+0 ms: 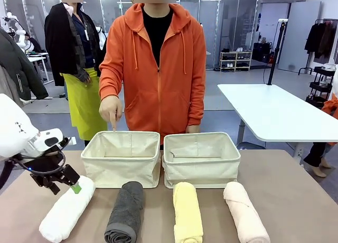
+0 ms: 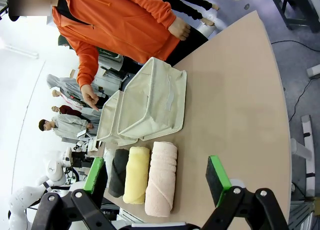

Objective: Divide the towels into two baskets.
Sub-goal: Pick up one hotel-folded towel and place it in the Fabric basket indicated by the person.

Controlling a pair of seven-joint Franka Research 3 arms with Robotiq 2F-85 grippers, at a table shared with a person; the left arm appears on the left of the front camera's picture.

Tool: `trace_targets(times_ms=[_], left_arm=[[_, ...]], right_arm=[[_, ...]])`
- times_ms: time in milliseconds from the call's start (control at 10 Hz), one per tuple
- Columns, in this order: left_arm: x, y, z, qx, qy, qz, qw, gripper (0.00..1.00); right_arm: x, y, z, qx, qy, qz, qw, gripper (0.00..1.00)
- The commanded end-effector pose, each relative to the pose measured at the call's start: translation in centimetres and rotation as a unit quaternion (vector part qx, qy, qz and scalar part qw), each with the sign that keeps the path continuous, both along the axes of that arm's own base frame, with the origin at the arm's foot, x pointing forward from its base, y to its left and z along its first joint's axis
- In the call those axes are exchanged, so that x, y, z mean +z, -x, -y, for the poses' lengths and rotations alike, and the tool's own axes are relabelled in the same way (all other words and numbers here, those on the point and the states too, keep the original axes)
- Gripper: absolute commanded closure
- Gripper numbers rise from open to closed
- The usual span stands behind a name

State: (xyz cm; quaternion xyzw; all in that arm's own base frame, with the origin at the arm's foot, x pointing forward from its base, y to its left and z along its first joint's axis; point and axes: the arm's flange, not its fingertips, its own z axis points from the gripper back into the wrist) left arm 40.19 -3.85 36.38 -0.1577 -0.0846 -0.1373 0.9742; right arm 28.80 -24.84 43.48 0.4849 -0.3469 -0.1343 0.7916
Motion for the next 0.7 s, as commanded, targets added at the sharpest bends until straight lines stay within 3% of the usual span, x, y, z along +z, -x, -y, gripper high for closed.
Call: trace_targets(times_ms=[0,400,500,600], left_arm=[[-3.3,4.7,0.6,0.013,-0.013,0.003,1.0,0.0],[-5.9,5.4,1.7,0.006,-0.042,-0.009,0.999,0.03],[-6.1,5.5,1.8,0.005,-0.045,-0.008,0.999,0.18],[-6.2,5.6,1.8,0.005,-0.045,-0.008,0.999,0.23]], right_arm=[[0.2,0.1,0.0,0.001,-0.003,0.006,1.0,0.0],[0.2,0.1,0.0,0.001,-0.003,0.006,1.0,0.0],[0.2,0.1,0.0,0.001,-0.003,0.006,1.0,0.0],[0.2,0.1,0.0,0.001,-0.003,0.006,1.0,0.0]])
